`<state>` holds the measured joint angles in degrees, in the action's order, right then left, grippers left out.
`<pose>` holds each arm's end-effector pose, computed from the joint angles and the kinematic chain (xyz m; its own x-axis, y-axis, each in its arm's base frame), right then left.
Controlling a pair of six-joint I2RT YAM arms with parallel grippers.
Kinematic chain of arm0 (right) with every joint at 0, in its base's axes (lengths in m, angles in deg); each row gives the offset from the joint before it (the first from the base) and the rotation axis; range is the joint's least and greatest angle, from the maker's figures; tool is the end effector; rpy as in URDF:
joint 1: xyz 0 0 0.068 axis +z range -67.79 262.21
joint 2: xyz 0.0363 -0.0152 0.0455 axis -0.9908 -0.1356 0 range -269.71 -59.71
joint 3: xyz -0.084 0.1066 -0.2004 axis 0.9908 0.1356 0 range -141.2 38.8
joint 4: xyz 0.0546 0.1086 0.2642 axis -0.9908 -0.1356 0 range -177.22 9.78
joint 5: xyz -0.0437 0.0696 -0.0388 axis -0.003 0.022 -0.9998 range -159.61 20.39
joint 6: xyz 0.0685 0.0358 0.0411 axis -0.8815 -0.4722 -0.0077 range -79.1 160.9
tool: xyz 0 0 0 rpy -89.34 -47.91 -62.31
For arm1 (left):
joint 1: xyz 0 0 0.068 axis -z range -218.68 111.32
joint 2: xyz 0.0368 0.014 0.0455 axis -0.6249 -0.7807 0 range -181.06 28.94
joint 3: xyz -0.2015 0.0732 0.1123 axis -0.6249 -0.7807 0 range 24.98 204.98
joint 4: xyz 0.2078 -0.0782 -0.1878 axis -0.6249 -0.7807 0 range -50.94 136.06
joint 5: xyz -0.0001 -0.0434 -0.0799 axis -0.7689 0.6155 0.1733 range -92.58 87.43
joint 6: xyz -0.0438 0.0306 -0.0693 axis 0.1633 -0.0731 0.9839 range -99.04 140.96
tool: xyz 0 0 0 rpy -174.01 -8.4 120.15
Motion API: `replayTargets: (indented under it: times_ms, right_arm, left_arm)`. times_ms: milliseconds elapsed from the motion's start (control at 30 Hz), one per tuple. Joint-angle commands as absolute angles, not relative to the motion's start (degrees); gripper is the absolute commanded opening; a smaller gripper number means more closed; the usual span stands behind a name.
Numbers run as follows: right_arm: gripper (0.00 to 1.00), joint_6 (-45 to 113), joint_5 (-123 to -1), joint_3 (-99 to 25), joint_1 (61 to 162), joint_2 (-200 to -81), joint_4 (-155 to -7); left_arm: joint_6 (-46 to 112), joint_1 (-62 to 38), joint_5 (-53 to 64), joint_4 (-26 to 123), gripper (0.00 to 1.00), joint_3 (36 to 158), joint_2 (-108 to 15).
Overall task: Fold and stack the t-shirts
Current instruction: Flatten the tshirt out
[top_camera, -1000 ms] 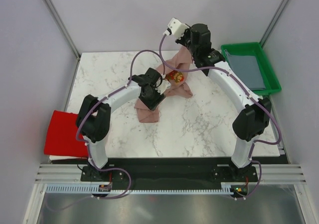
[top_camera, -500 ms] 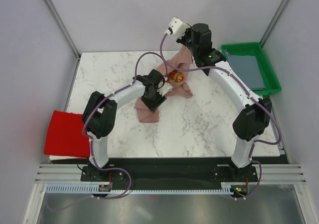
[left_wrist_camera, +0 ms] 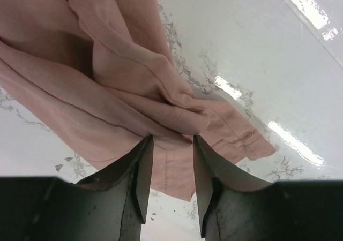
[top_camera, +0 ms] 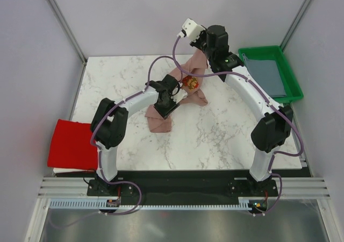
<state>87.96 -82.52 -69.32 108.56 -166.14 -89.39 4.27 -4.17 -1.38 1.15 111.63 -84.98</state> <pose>0.4630 0.2101 0.3847 0.0920 -0.7508 -0.6541 -0.2449 0.6196 -0.7457 0.3562 -0.2468 0.1081 -0.5874 0.7522 -0.2988 0.7728 0.6309 0.0689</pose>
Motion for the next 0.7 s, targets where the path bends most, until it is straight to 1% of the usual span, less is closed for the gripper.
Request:
replayTargets:
  times_ms: [0, 33, 100, 200, 233, 300, 533, 667]
  right_arm:
    - [0.00, 86.7, -81.9, -68.9, 108.0, -163.4, -88.0]
    - [0.00, 86.6, -81.9, -68.8, 108.0, -163.4, -88.0]
    - [0.00, 86.5, -81.8, -68.8, 108.0, -163.5, -88.0]
    - [0.00, 86.4, -81.7, -68.8, 107.9, -163.3, -88.0]
    - [0.00, 86.5, -81.7, -68.9, 107.7, -163.3, -88.0]
    - [0.00, 86.5, -81.7, -68.6, 107.7, -163.2, -88.0]
    - [0.00, 86.1, -81.4, -67.6, 107.1, -162.5, -88.0]
    - [0.00, 86.1, -81.3, -67.4, 107.1, -162.4, -88.0]
  left_arm:
    - [2.0, -2.0, -4.6, 1.0, 0.42, 113.0, -83.7]
    - [1.9, -1.8, -4.8, 1.0, 0.39, 112.7, -83.6]
    - [1.8, -1.0, -5.0, 1.1, 0.39, 112.5, -83.6]
    - [1.7, -0.3, -5.7, 1.0, 0.43, 112.0, -84.0]
    - [1.6, -0.2, -6.1, 1.1, 0.46, 111.8, -84.0]
    - [1.7, -0.2, -6.7, 1.2, 0.48, 111.6, -84.2]
    - [1.0, -0.2, -10.9, 2.3, 0.49, 112.1, -85.6]
    - [1.0, -0.2, -10.9, 2.4, 0.48, 111.9, -86.3]
